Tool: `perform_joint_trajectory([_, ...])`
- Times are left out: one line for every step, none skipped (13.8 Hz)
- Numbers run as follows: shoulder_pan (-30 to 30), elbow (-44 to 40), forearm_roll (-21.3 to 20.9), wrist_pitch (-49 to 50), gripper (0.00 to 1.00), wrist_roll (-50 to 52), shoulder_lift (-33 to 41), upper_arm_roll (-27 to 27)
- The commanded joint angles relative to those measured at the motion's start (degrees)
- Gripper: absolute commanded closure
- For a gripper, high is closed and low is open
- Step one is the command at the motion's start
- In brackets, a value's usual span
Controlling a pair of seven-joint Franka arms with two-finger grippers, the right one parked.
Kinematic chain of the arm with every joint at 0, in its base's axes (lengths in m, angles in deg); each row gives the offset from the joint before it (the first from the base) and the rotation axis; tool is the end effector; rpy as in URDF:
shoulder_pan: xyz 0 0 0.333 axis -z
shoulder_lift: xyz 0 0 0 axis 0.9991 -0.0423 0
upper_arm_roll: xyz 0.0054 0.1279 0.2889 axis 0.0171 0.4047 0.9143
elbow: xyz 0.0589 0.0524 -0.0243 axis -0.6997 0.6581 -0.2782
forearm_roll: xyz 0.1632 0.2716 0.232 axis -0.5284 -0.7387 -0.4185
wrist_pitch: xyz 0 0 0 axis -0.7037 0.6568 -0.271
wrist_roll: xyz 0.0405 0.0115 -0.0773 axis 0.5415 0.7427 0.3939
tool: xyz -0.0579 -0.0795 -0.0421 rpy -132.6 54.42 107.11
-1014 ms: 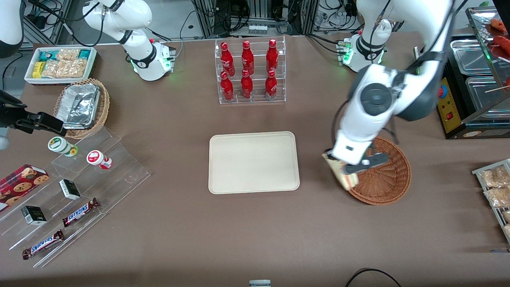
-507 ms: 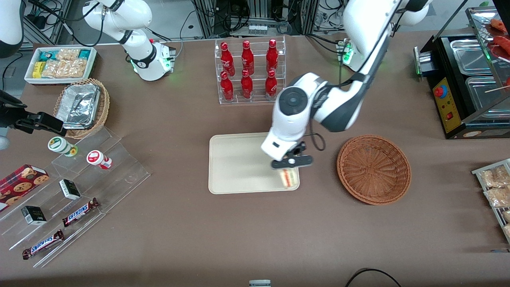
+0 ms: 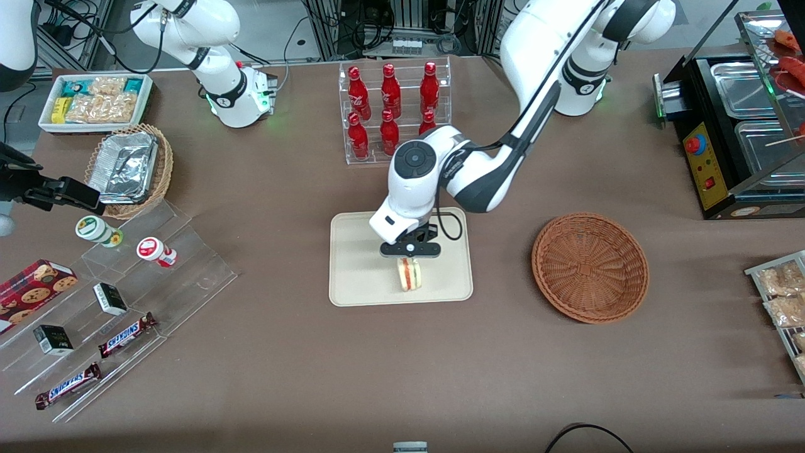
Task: Place sandwich from basket to tray
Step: 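Lift the sandwich and carry it over the cream tray, then lower the sandwich onto the tray and open the left gripper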
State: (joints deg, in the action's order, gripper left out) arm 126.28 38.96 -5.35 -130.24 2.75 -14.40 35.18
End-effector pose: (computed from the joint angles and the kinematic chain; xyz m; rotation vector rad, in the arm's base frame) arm 0.5096 -0.5135 0.2911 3.0668 -0.0178 0.0944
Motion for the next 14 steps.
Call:
perform_joint_trajectory([1.98, -1.87, -0.68, -0.31, 1.00, -0.74, -2.56, 0.46])
perform_joint_trajectory([1.99, -1.87, -0.68, -0.57, 1.00, -0.82, -3.09, 0.46])
perform_joint_trajectory([1.99, -1.87, -0.77, -1.10, 1.00, -1.78, -3.44, 0.46])
perform_joint_trajectory([1.99, -1.78, -0.68, -1.28, 1.00, -4.05, -4.06, 0.46])
perform_joint_trajectory([2.42, -1.78, -0.68, -1.28, 1.00, -4.51, -4.41, 0.46])
perform_joint_trajectory([3.21, -1.69, -0.77, -1.28, 1.00, -4.78, -4.50, 0.46])
perform_joint_trajectory([3.31, -1.60, -0.85, -1.28, 1.00, -4.87, -4.59, 0.46])
perform_joint_trajectory([3.31, -1.60, -0.77, -1.37, 1.00, -4.87, -4.85, 0.55])
perform_joint_trajectory([3.39, -1.69, -0.77, -1.37, 1.00, -4.87, -5.20, 0.55])
perform_joint_trajectory([3.66, -1.69, -0.68, -1.37, 0.96, -4.87, -5.38, 0.46])
perform_joint_trajectory([3.66, -1.78, -0.68, -1.37, 0.45, -4.87, -5.81, 0.46])
perform_joint_trajectory([3.57, -1.78, -0.59, -1.80, 0.00, -4.78, -5.91, 0.55])
perform_joint_trajectory([3.05, -1.69, -0.33, -3.37, 0.00, -4.78, -5.73, 0.55])
perform_joint_trajectory([2.96, -1.78, -0.41, -4.52, 0.00, -4.78, -5.56, 0.55])
